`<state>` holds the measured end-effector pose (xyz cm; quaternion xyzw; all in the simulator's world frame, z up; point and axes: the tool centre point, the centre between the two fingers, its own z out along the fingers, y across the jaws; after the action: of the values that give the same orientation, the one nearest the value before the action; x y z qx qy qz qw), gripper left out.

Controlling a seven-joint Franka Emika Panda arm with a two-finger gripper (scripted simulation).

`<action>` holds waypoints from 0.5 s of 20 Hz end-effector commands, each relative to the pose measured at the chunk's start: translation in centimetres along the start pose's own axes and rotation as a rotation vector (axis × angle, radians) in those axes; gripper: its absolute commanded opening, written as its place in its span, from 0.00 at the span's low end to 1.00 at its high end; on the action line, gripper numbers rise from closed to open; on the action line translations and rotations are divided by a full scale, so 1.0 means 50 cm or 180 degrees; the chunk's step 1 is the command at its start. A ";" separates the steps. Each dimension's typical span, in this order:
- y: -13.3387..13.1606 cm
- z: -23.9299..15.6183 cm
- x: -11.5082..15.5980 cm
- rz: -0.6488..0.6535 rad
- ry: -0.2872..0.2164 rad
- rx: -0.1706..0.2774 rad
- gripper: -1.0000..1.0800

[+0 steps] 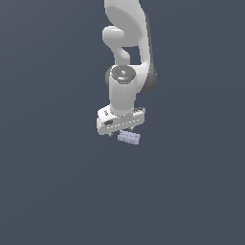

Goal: Pick up the object and move it to a goal position.

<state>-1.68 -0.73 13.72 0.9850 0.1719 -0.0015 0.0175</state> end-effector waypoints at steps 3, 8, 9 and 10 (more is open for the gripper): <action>-0.014 0.018 -0.006 -0.0435 -0.0003 0.0008 0.96; -0.031 0.038 -0.012 -0.0920 -0.0001 0.0019 0.96; -0.034 0.041 -0.013 -0.1017 0.0000 0.0022 0.96; -0.038 0.045 -0.015 -0.1115 0.0001 0.0025 0.96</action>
<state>-2.81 0.51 11.71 0.9479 0.3183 -0.0049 0.0138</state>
